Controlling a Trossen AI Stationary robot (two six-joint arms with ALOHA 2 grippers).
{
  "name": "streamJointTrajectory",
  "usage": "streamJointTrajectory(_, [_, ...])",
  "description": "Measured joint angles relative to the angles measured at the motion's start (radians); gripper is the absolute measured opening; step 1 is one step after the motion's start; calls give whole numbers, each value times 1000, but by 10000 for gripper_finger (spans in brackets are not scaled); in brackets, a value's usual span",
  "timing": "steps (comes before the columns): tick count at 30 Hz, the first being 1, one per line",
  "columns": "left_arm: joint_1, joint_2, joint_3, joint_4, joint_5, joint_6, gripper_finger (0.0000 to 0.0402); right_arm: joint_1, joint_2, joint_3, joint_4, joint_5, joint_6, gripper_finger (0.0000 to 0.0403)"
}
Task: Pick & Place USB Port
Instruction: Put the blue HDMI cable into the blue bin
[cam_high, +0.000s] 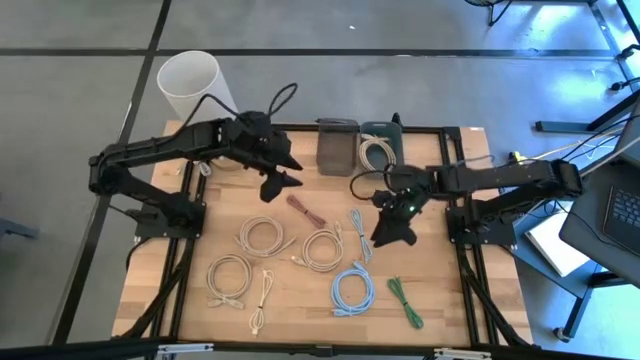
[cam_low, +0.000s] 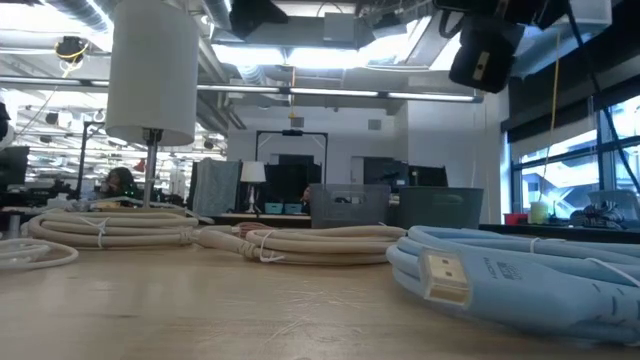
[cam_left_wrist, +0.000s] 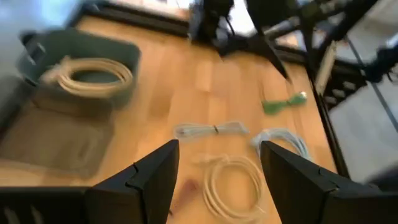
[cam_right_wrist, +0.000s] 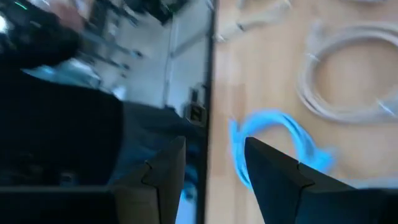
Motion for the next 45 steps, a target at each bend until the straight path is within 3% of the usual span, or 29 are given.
streamJointTrajectory(6, [54,-36,-36,226,-4,23,221,63,0,-172,374,91,194,172])
streamJointTrajectory(13, [96,-60,-105,464,-3,29,221,83,0,-246,438,323,197,172])
streamJointTrajectory(21, [119,-59,-144,541,1,-14,221,215,45,-246,296,305,227,172])
streamJointTrajectory(29, [108,-59,-145,621,8,-16,221,361,250,-183,297,306,313,172])
streamJointTrajectory(36, [108,-59,-145,636,8,0,221,370,407,-66,257,357,301,172])
streamJointTrajectory(45, [110,-59,-145,640,40,38,221,329,447,38,15,458,269,138])
